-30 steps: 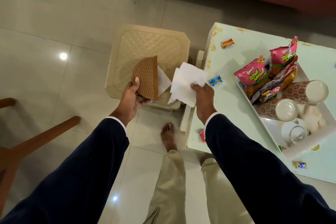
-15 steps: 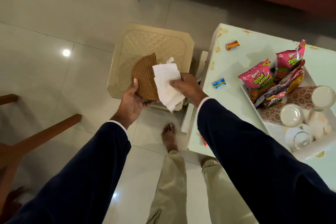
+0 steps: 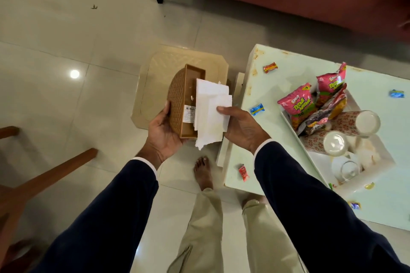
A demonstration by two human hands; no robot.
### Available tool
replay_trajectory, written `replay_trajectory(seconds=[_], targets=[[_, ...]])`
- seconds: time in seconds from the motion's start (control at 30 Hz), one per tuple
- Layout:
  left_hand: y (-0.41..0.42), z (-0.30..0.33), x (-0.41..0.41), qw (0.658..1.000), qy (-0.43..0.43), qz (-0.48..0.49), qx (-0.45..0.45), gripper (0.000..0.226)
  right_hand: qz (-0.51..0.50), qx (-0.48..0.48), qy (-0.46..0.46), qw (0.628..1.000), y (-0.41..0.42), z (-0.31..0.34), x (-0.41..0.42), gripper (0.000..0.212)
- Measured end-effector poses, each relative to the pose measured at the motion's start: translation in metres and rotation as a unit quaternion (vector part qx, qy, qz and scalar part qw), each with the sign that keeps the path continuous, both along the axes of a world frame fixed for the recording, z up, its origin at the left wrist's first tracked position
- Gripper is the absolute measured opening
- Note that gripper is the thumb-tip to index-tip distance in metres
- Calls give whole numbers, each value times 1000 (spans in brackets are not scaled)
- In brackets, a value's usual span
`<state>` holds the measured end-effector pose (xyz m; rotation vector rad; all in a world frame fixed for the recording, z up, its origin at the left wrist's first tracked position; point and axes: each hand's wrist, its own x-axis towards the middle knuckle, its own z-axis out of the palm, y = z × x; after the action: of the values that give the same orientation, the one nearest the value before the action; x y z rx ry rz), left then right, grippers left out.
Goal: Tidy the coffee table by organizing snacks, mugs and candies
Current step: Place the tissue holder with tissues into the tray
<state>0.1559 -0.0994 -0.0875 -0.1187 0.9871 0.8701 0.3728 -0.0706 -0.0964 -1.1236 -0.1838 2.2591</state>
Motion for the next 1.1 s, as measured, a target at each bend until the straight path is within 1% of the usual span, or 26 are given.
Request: replay_trajectory(seconds=[0.03,0.1,0.17,0.2,0.27,0.33,0.4,0.5,0.53,0.57,0.6,0.63,0.67,0.7,0.73,0.77,0.8,0.83,0.87,0.9,0.93,0.97,1.0,1.03,1.07,1.1], targets=[[0,10,3,1000,-5,0,1,70,-12,1,13,1000,-1,11,5,27],[1,33,11,1000,-4,-5,4,70,-31,3,24,999,-4,34,17,33],[2,57,19,1000,1,-9,12,68,-34,18,8,999,-7,61,26,37],[3,72,25,1000,4,-10,21,66,-36,35,-14,999,-8,76,32,34],[7,103,38,999,7,-5,49,57,-44,77,-73,993,-12,106,46,24],[11,132,54,995,9,-2,94,49,-51,115,-127,984,-15,135,65,22],[12,163,74,990,40,-19,135,51,-54,155,-163,973,-21,165,94,20],[6,212,113,969,118,-70,207,57,-30,236,-232,943,-34,210,145,18],[1,231,129,958,144,-77,237,56,-17,271,-270,924,-39,228,166,21],[-6,250,144,945,171,-80,267,51,10,309,-317,897,-45,244,189,29],[-15,269,160,928,201,-85,301,44,63,345,-373,859,-50,257,214,39],[-24,287,175,905,240,-94,337,38,147,374,-451,797,-54,270,240,49],[-31,302,187,877,286,-106,372,33,256,383,-548,698,-58,278,263,58],[-41,318,201,840,339,-115,408,30,354,382,-636,569,-67,289,289,59],[-51,330,213,795,395,-126,444,28,422,381,-695,439,-79,298,313,53],[-59,341,226,744,448,-139,476,26,449,385,-732,338,-91,306,333,43],[-66,350,237,689,497,-154,505,25,449,390,-754,280,-102,314,350,35],[-72,356,246,634,541,-170,527,27,437,391,-766,263,-109,319,362,30],[-77,362,257,582,573,-185,546,32,421,388,-775,269,-116,324,376,27],[-82,367,267,542,592,-201,562,38,402,378,-777,303,-120,330,388,24],[-86,370,276,515,600,-217,572,44,376,364,-773,359,-122,336,400,23],[-89,373,285,499,602,-232,578,47,341,352,-758,430,-123,342,410,22],[-92,375,292,492,598,-245,583,49,299,354,-733,498,-122,349,418,20],[-94,376,299,489,590,-256,589,49,251,365,-704,555,-121,358,425,17],[-97,376,305,492,578,-264,595,48,209,382,-672,599,-122,370,429,14],[-98,375,310,497,565,-272,600,47,175,400,-642,630,-124,382,431,17]])
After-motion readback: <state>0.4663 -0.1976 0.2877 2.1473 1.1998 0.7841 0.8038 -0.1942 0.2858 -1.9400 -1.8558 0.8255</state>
